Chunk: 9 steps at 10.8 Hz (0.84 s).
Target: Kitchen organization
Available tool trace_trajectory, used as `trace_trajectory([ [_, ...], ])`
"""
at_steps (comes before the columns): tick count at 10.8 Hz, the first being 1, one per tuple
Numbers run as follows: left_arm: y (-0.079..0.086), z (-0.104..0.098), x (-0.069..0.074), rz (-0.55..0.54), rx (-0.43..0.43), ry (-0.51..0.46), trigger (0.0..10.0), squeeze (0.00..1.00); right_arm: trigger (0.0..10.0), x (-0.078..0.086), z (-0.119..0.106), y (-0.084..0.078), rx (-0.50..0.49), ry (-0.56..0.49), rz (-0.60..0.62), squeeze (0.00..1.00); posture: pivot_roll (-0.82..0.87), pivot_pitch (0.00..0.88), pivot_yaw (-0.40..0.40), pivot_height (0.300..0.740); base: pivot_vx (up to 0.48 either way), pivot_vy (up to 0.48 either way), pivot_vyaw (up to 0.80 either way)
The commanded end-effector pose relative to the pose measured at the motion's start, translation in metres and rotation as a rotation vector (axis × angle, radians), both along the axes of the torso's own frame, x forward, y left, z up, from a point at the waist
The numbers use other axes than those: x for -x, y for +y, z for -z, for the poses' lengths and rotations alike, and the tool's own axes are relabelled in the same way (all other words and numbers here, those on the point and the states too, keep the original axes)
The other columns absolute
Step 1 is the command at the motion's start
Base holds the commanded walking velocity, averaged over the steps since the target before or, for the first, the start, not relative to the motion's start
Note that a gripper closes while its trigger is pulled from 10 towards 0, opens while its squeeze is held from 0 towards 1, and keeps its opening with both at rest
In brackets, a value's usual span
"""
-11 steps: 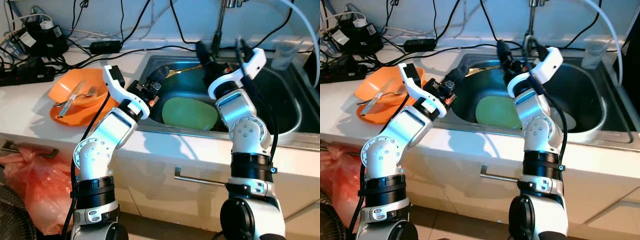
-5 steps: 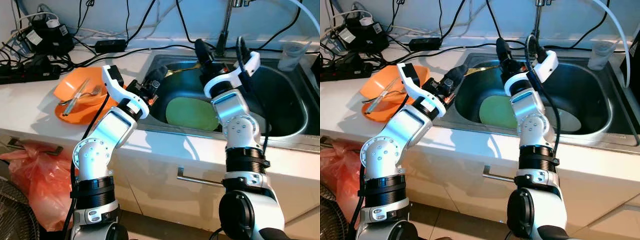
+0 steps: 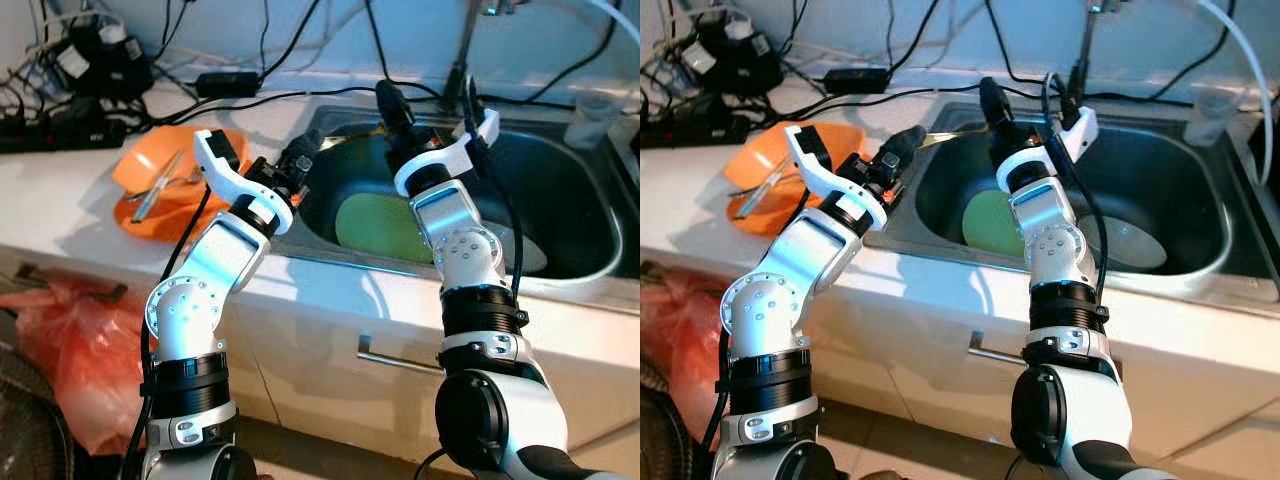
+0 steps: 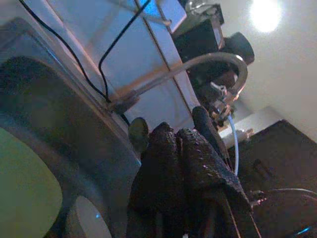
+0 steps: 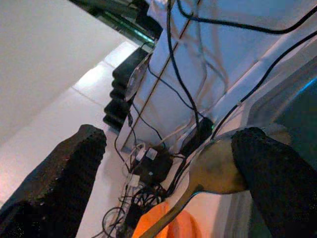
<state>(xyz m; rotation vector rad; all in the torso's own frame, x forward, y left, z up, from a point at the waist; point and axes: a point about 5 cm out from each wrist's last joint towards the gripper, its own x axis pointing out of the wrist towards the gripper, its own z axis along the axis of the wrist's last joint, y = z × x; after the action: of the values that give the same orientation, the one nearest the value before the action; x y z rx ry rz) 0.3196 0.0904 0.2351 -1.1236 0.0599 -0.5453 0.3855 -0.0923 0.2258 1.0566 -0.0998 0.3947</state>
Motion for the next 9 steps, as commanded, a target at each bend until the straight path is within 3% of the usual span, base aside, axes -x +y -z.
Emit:
trace_trajectory([
  [1,-0.015,-0.023,0.004,0.051,0.036,-0.099,0.0,0.00,10.0,0.006,0.006,0.041,-0.025,0.047,-0.132,0.00,0.11,0.000,0.035,0.740,0.000,0.000,0.00],
  [5,-0.010,-0.008,0.004,0.004,-0.010,-0.073,0.0,0.00,10.0,0.006,-0.005,0.019,0.033,-0.017,-0.083,0.00,0.09,0.000,0.010,0.740,0.000,0.000,0.00],
  [9,-0.001,0.004,-0.006,-0.100,-0.067,-0.049,0.0,0.00,10.0,0.016,-0.001,0.013,0.069,0.000,-0.099,0.00,0.08,0.000,-0.010,0.740,0.000,0.000,0.00],
])
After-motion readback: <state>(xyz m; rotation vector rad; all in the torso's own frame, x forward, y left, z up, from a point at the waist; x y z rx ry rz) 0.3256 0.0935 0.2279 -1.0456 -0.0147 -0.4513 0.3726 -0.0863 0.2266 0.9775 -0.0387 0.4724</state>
